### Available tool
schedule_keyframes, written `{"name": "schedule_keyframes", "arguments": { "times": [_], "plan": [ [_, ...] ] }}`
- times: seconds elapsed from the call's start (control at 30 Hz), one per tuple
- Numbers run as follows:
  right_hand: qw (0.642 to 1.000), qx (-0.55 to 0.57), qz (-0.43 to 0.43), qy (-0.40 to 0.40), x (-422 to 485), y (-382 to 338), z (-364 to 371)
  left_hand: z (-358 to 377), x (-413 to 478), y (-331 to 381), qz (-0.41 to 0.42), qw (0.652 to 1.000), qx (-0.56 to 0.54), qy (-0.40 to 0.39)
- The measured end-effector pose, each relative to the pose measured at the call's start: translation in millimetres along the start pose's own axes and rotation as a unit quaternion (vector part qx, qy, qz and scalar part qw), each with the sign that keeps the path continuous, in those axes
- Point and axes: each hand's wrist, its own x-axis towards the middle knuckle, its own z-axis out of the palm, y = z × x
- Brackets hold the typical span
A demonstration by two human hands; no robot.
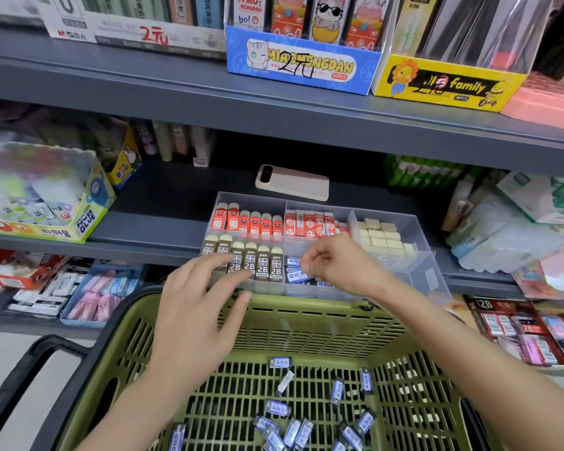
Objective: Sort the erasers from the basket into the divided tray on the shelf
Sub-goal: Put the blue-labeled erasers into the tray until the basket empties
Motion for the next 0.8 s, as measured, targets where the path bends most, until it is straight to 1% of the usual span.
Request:
{"name": "schedule_keyframes", "arguments": {
  "times": [0.1,0.3,0.33,0.4,0.43,0.47,0.5,0.57,0.6,0.63,0.67,0.7,0.73,0.8],
  "plan": [
    [1.0,-0.008,-0.011,0.013,-1.4,2.5,4.2,3.0,-0.7,-2.2,0.008,1.0,0.012,-0.012],
    [0.997,-0.079,-0.003,0.013,-5.1,0.2,6.9,1.2,0.5,-1.7,0.003,1.0,-0.006,-0.002],
    [0.995,-0.099,-0.012,0.026,-9.0,-0.4,5.7,0.0,0.2,-1.2,0.001,1.0,-0.012,0.001],
    [0.983,-0.144,-0.059,0.1,-22.1,-1.2,2.8,-2.7,-1.1,-1.0,0.001,1.0,-0.02,0.016],
    [0.976,-0.132,-0.096,0.148,-31.9,-1.2,2.0,-3.9,-2.5,-1.0,0.004,0.999,-0.023,0.028],
    [0.97,-0.08,-0.133,0.185,-44.2,-1.0,2.2,-5.1,-4.5,-1.2,0.013,0.999,-0.025,0.045],
    [0.965,-0.01,-0.164,0.205,-58.6,0.9,3.2,-5.2,-8.1,-1.4,0.024,0.997,-0.03,0.063],
    [0.953,0.103,-0.198,0.207,-87.3,9.0,10.2,-0.2,-21.1,-1.1,0.037,0.995,-0.061,0.077],
    [0.951,0.141,-0.192,0.197,-98.5,17.1,17.1,4.9,-30.0,-1.0,0.04,0.994,-0.08,0.062],
    [0.954,0.168,-0.167,0.184,-106.2,28.0,26.3,12.6,-39.4,-1.4,0.045,0.994,-0.095,0.027],
    [0.961,0.18,-0.126,0.168,-111.1,41.0,37.3,22.5,-49.3,-1.8,0.051,0.993,-0.101,-0.031],
    [0.972,0.168,-0.074,0.145,-112.9,54.8,49.2,34.4,-58.8,-2.3,0.052,0.988,-0.093,-0.115],
    [0.984,0.137,-0.021,0.108,-113.4,68.9,62.1,47.5,-67.7,-3.5,0.054,0.974,-0.07,-0.211],
    [0.997,0.052,0.059,0.006,-114.3,95.5,89.6,76.4,-86.0,-8.8,0.061,0.928,-0.034,-0.367]
  ]
}}
